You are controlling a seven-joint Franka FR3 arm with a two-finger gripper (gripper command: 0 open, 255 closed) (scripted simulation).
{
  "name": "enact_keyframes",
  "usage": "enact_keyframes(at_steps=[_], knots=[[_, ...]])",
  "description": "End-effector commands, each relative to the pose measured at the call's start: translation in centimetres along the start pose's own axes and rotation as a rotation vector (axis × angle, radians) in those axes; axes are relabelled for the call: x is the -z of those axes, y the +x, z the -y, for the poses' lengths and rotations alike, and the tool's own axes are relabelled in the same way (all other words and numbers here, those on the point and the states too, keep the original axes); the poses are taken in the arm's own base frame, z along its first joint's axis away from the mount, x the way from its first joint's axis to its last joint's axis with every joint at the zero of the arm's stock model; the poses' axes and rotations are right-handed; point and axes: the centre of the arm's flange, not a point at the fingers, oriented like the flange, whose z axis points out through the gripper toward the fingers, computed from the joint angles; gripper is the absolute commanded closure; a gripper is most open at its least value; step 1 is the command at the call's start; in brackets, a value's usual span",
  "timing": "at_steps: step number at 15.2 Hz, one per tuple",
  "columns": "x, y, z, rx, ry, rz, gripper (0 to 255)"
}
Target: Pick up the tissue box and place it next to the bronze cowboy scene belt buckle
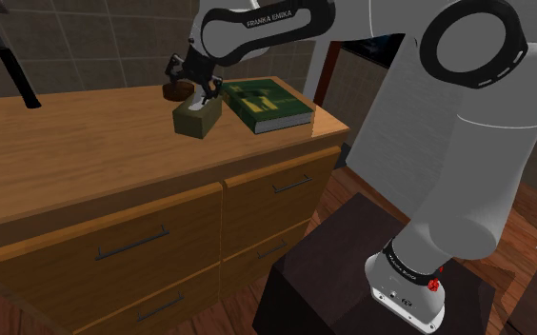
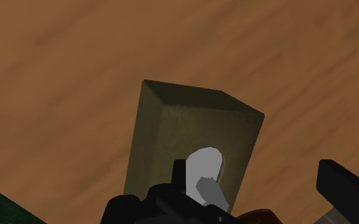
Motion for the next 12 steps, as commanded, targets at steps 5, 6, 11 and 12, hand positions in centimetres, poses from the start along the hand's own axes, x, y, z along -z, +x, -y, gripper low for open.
enact_keyframes(at_steps=[5,6,11,12], knots=[[5.0,0.0,0.0,0.0,0.0,0.0,0],[5.0,0.0,0.0,0.0,0.0,0.0,0],[5.0,0.0,0.0,0.0,0.0,0.0,0],[5.0,0.0,0.0,0.0,0.0,0.0,0]])
